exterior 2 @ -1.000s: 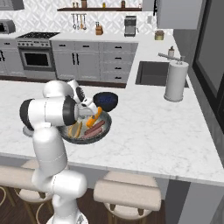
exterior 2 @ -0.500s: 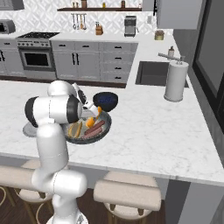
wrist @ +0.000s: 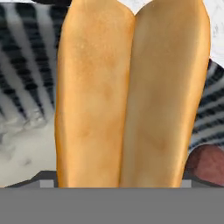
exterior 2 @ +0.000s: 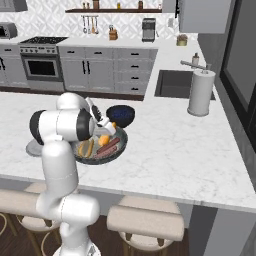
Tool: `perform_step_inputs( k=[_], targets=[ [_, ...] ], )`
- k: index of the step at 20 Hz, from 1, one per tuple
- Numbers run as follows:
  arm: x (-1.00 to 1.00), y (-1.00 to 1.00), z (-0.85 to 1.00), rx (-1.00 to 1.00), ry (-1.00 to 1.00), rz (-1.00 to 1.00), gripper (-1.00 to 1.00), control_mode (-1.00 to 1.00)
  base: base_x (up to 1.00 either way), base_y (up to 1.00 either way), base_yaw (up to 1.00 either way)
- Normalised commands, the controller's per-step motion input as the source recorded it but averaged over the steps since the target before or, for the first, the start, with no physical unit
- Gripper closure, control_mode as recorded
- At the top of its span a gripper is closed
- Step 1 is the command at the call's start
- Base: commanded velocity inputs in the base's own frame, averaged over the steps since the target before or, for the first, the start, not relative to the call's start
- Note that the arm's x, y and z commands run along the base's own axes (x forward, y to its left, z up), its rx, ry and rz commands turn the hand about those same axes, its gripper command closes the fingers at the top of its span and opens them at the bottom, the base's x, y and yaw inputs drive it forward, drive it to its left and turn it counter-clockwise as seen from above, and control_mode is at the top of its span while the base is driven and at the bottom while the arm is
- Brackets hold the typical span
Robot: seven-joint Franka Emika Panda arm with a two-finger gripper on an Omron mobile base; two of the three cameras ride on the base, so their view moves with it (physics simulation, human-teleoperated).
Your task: Place one bun and one sausage from the bowl on each plate.
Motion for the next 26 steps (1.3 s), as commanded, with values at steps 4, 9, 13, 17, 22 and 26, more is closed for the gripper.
perform_step_inputs(
  k=[4,9,13,17,22,26],
  targets=[
    [-0.15,-0.05,0.01,0.02,-0.05,0.00,1.00,-1.00,0.00,0.00,0.00],
    [-0.69,-0.21,0.62,0.14,-0.33,0.00,1.00,-1.00,0.00,0.00,0.00],
    [-0.86,-0.08,0.98,0.13,-0.37,0.00,1.00,-1.00,0.00,0.00,0.00],
    [-1.00,-0.10,0.50,0.06,-0.26,0.06,1.00,-1.00,0.00,0.00,0.00],
    [-1.00,-0.02,0.36,0.05,-0.18,0.13,1.00,-1.00,0.00,0.00,0.00],
    [0.00,0.00,0.00,0.00,0.00,0.00,1.00,1.00,-0.92,0.40,0.21]
  ],
)
